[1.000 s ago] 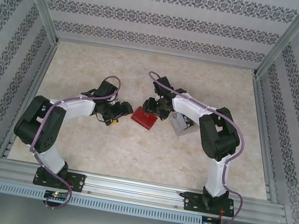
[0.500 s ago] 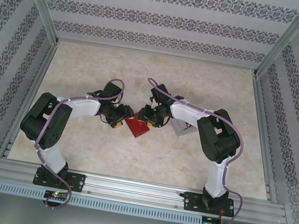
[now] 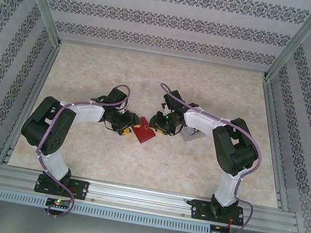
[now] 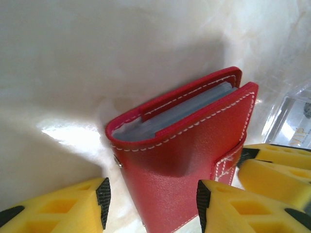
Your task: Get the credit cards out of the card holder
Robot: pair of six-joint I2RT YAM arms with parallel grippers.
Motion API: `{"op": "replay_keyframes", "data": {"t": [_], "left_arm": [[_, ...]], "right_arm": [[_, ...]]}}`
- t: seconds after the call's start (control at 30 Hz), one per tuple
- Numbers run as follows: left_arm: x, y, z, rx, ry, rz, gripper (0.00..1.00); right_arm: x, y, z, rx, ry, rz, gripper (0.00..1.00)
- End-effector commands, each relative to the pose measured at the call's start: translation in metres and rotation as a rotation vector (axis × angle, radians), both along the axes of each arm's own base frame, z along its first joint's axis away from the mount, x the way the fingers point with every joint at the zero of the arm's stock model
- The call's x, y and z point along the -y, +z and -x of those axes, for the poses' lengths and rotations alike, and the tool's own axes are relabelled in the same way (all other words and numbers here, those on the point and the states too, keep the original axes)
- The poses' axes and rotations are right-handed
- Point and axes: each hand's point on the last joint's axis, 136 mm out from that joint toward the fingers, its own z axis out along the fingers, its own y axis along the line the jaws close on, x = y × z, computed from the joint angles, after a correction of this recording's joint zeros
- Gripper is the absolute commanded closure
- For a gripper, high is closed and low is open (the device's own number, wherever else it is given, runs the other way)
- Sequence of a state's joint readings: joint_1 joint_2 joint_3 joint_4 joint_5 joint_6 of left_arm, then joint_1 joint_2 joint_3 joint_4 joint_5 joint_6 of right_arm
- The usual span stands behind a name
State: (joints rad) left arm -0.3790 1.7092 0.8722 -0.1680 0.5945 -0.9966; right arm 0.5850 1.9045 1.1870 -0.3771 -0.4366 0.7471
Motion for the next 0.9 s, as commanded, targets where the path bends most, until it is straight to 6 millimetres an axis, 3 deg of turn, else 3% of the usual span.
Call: {"op": "replay_keyframes", "data": {"t": [0.0,0.23,0.5,0.7,0.87], "left_arm": [[0.010,0.000,0.000,0.010,-0.022,0.044,0.48],[0.021,0.003,-0.008,0.025,-0.033,0.109,0.48],[0.027,0.008,-0.017,0.084,-0.050,0.140,0.49],[0.026,0.014,-0.020,0.123,-0.079,0.115,0.74],[0.000,0.018,-0.011,0.102,-0.159,-0.101,0.90]], "right_arm": [[0.001,-0.010,0.010,-0.031,0.029,0.014,0.69],[0.002,-0.026,0.011,-0.059,0.035,0.046,0.74],[-0.005,-0.026,0.009,-0.056,0.049,0.018,0.75],[-0.006,-0.013,0.001,-0.015,0.047,-0.003,0.74],[0.004,0.021,-0.014,0.116,0.023,0.007,0.66]]}}
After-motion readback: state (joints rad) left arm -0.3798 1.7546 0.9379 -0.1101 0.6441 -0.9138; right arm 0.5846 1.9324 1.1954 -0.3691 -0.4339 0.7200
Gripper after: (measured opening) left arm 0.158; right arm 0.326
